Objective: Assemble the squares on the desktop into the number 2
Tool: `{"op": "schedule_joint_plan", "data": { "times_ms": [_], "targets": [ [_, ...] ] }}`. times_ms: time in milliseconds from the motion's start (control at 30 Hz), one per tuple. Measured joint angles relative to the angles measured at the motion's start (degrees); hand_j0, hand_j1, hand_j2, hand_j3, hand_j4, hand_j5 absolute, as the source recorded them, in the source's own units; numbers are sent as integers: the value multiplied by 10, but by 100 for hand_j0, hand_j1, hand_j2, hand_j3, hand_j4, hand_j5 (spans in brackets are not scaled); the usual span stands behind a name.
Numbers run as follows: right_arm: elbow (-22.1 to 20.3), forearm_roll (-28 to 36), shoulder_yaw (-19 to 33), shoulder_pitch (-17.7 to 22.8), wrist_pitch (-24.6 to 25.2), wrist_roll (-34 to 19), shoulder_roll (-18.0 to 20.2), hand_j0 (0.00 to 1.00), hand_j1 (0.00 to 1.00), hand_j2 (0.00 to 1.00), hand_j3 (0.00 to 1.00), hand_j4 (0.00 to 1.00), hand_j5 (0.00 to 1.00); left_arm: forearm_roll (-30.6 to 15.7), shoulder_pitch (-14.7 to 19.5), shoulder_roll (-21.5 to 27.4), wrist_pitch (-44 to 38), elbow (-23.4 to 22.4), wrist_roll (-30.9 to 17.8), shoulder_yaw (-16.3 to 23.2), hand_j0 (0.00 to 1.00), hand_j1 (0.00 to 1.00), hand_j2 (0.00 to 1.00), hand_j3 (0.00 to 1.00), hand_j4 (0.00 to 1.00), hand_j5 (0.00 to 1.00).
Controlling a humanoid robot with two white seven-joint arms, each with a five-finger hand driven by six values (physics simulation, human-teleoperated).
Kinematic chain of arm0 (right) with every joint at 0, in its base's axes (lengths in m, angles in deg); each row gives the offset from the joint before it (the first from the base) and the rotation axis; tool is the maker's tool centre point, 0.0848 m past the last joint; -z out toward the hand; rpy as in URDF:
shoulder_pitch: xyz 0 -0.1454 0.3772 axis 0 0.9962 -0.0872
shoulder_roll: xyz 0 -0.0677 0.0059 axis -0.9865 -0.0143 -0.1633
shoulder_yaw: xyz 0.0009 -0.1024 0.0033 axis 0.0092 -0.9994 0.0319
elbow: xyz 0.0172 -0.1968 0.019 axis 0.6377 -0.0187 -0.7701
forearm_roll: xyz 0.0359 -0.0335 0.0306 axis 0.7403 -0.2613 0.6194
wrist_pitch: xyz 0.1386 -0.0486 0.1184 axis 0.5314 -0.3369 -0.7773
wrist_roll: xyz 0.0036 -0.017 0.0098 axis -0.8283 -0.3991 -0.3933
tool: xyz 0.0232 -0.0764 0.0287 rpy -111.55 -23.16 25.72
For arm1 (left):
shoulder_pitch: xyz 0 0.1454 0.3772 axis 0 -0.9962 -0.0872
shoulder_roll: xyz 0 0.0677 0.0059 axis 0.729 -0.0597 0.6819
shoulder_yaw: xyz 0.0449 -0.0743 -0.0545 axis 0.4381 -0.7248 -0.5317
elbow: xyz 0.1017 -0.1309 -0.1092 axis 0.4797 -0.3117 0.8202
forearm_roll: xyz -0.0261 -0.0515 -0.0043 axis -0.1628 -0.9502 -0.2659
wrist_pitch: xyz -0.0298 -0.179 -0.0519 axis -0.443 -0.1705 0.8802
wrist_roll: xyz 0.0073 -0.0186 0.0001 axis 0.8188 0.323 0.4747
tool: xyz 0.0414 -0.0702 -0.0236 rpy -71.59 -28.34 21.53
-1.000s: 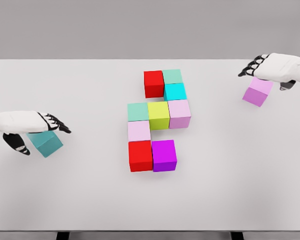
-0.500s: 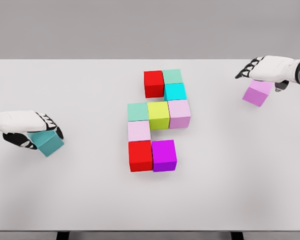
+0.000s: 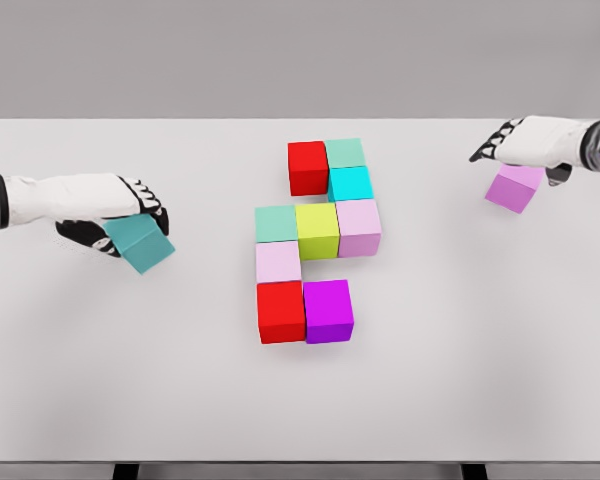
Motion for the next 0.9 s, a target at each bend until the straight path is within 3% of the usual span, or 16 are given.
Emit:
{"op": "schedule_joint_plan", "data": {
  "times_ms": [100,233,400,500,633,667,700,733,767,900],
  "targets": [
    [5,-6,-8,-4,0,0,-3,100,100,100,100,100,100,-2,16,-49,-59,0,0,0,35,35,35,35,35,35],
    [9,-9,-12,-5,0,0,-6,100,100,100,100,100,100,-14,51,-111,-231,-8,2,0,36,36,36,36,36,36],
    [14,-12,-13,-10,0,0,-9,100,100,100,100,100,100,-20,105,-211,-450,-71,4,0,36,36,36,36,36,36],
    [19,-25,-14,-11,0,0,-12,100,100,100,100,100,100,-21,123,-265,-515,-125,4,-2,36,36,36,36,36,36],
    [21,-33,-20,-11,0,0,-14,100,100,100,100,100,100,-23,136,-305,-554,-161,7,-4,39,39,39,39,39,39],
    [21,-34,-22,-11,0,0,-14,100,100,100,100,100,100,-26,138,-309,-560,-165,9,-5,44,44,44,44,44,44],
    [22,-34,-24,-11,0,0,-14,100,100,100,100,100,100,-31,143,-312,-563,-167,12,-5,55,55,55,55,55,55],
    [22,-35,-25,-11,0,0,-14,100,100,100,100,100,100,-35,145,-313,-565,-169,14,-5,86,86,86,86,86,86],
    [23,-35,-27,-11,0,0,-14,100,100,100,100,100,100,-38,145,-312,-565,-171,16,-5,98,98,98,98,98,98],
    [26,-35,-32,-11,0,0,-15,100,100,100,100,100,100,-41,145,-297,-566,-203,31,-4,100,100,100,100,100,100]
  ]
}}
